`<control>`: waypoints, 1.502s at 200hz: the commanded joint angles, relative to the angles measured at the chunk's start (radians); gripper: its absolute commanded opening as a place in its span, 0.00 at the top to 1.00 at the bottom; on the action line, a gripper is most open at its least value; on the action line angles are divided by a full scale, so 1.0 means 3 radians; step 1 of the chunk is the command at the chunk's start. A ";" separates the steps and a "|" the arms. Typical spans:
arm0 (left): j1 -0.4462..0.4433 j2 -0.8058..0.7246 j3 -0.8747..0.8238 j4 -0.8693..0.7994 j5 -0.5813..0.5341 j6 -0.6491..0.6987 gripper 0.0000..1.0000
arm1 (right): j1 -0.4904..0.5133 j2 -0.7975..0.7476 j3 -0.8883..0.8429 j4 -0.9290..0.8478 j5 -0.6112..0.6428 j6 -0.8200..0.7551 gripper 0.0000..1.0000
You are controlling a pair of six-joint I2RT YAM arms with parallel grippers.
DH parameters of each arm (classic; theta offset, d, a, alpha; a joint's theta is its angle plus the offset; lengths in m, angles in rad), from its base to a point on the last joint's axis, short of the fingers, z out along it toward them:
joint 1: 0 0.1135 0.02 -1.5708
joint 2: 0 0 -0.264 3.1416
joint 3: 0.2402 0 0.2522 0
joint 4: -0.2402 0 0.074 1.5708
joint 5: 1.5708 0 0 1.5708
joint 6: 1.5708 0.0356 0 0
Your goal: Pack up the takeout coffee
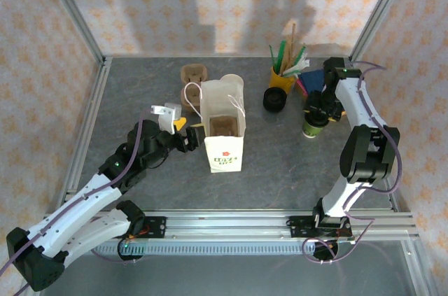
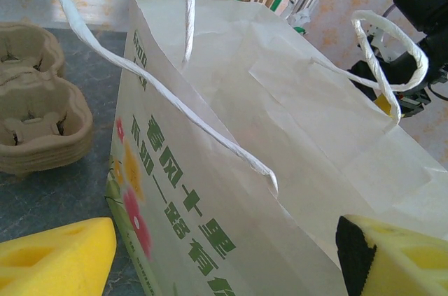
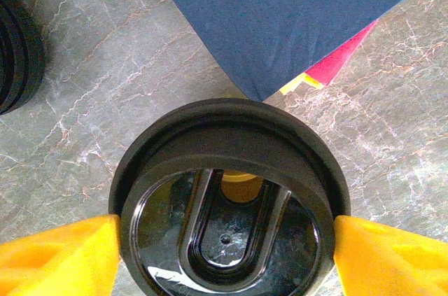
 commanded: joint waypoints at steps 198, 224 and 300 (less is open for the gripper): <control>0.0025 0.0099 0.0034 0.0046 -0.0012 0.0052 0.17 | 0.0027 0.0160 -0.0470 -0.0044 -0.0003 0.0104 0.29; 0.0025 0.0101 0.0045 0.0033 -0.0033 0.0056 0.17 | 0.0091 0.0182 -0.0527 -0.0010 0.0001 0.0102 0.29; 0.0025 0.0092 0.0045 0.0015 -0.0060 0.0061 0.17 | 0.0092 0.0197 -0.0569 0.0013 0.0019 0.0110 0.32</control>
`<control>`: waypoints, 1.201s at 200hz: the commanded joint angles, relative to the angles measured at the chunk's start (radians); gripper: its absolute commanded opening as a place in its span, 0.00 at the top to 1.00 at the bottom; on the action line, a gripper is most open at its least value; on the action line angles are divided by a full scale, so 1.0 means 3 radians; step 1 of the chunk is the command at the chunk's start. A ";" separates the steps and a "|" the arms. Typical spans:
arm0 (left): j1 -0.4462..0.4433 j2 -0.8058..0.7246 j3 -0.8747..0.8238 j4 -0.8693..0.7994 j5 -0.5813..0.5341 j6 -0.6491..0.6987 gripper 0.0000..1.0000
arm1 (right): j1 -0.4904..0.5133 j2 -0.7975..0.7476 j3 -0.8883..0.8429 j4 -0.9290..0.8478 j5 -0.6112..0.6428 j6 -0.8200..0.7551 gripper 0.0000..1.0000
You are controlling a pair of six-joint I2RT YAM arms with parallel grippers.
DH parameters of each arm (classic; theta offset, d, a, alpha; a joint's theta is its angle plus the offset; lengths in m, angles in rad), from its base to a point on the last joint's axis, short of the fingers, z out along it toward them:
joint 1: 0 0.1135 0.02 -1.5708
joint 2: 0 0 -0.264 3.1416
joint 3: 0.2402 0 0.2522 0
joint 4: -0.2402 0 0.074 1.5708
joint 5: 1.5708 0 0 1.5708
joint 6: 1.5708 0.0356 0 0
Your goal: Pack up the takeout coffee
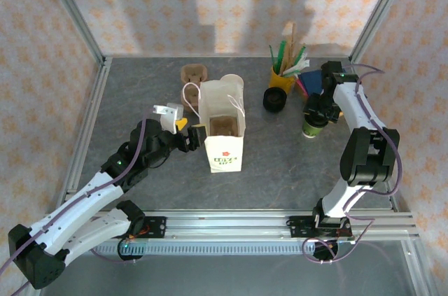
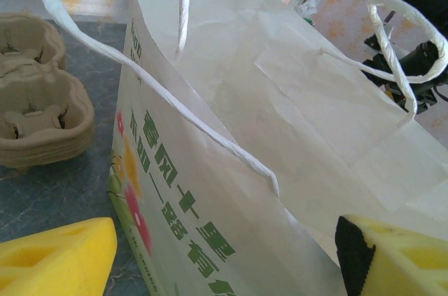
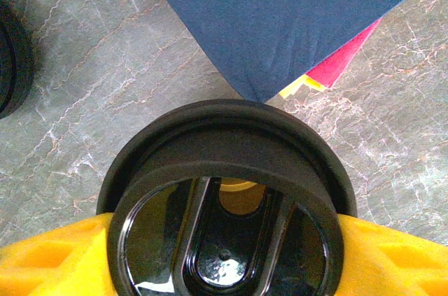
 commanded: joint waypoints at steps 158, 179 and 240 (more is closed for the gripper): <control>0.0025 -0.0017 0.0057 -0.0021 -0.0136 0.0064 0.17 | 0.0656 -0.0153 -0.0226 -0.0380 -0.0133 0.0243 0.46; 0.0024 -0.0021 0.0065 -0.0026 -0.0158 0.0069 0.17 | 0.0858 -0.0187 -0.0267 -0.0427 -0.0131 0.0273 0.48; 0.0024 -0.0056 0.0053 -0.0046 -0.0192 0.0069 0.17 | 0.1305 -0.0273 -0.0202 -0.0531 -0.0055 0.0424 0.50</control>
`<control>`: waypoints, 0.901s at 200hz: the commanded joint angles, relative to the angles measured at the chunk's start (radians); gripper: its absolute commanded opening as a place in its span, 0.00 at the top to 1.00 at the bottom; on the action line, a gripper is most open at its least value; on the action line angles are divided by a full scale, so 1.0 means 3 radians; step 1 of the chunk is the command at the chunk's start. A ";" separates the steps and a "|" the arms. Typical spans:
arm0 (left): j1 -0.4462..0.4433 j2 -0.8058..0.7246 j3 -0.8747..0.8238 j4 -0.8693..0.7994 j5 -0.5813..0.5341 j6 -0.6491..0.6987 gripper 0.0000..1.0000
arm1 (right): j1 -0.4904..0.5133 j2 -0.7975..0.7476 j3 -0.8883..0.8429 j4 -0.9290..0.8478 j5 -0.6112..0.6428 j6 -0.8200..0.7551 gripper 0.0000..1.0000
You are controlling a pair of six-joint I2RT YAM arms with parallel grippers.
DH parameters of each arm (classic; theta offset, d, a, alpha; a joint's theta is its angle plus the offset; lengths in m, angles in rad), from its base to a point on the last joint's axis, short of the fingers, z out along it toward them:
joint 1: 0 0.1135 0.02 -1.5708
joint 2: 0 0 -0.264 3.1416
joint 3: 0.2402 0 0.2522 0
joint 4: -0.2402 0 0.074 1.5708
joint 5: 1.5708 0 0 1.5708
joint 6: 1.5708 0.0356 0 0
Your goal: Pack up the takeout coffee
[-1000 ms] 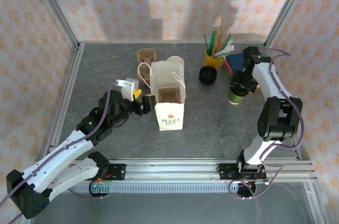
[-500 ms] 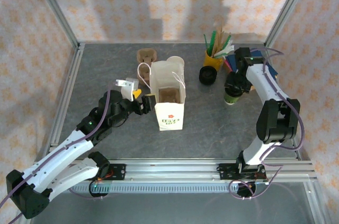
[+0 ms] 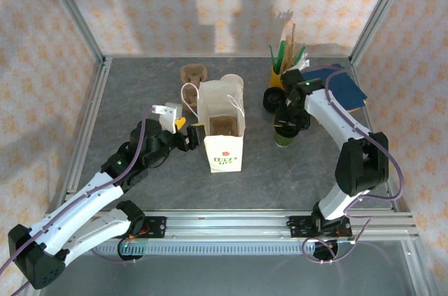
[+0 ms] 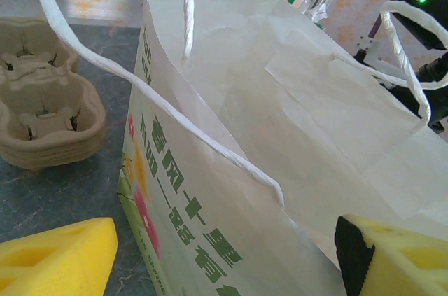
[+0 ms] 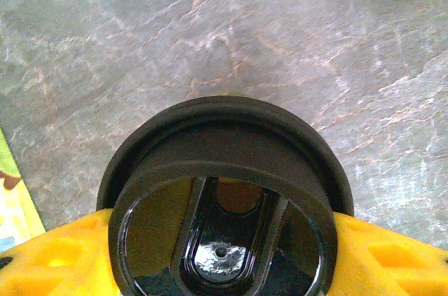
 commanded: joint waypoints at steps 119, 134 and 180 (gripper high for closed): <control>0.0025 -0.0094 0.0024 -0.0024 -0.0127 0.0059 0.17 | 0.0417 -0.0110 -0.0257 -0.0451 -0.0025 0.0201 0.39; 0.0022 -0.0089 0.0013 -0.0015 -0.0128 0.0060 0.17 | 0.0438 -0.0131 -0.0295 -0.0476 -0.0026 0.0212 0.38; 0.0025 -0.0094 0.0001 -0.0011 -0.0144 0.0054 0.17 | 0.0456 -0.0160 -0.0243 -0.0595 0.0005 0.0194 0.30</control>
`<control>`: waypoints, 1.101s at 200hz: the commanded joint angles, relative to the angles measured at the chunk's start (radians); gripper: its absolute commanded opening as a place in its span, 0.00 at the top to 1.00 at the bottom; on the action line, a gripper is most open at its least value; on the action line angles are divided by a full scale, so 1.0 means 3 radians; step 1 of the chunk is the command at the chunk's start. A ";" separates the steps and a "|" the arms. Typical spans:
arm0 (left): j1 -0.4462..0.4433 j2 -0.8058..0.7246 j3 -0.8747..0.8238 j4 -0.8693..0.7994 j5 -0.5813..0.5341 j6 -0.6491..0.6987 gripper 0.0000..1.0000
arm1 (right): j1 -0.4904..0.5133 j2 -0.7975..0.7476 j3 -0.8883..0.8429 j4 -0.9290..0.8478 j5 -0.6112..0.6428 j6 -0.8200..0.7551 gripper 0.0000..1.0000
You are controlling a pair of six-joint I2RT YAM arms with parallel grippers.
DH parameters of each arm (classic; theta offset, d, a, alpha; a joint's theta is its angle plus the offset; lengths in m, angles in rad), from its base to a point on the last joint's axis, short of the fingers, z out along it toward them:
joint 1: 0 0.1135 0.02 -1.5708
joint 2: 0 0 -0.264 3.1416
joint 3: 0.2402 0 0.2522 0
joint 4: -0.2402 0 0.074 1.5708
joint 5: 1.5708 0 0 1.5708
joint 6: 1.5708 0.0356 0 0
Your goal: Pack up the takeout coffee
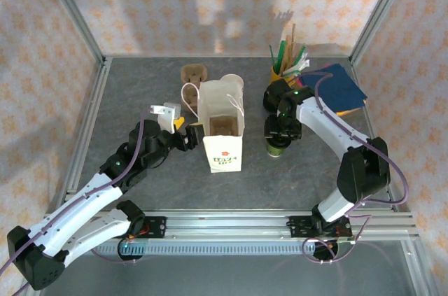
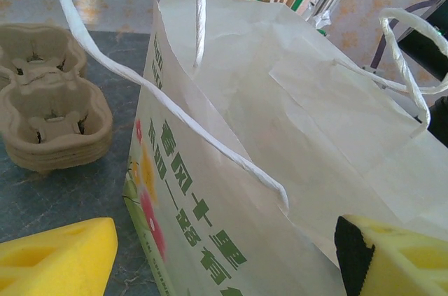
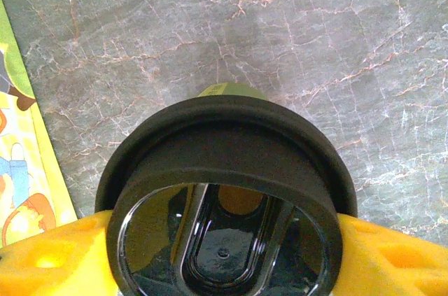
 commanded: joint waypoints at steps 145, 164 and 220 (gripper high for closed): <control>0.0025 -0.0081 -0.0014 -0.0005 -0.0148 0.0045 0.17 | 0.0029 0.0031 -0.0271 -0.0313 -0.0094 -0.0036 0.47; 0.0024 -0.0081 -0.0007 -0.0010 -0.0158 0.0050 0.17 | 0.0030 0.0023 -0.0217 -0.0296 -0.0067 -0.0011 0.50; 0.0023 -0.0094 0.0011 -0.0029 -0.0176 0.0038 0.17 | 0.0049 -0.0114 0.0364 -0.0334 0.0009 0.0043 0.55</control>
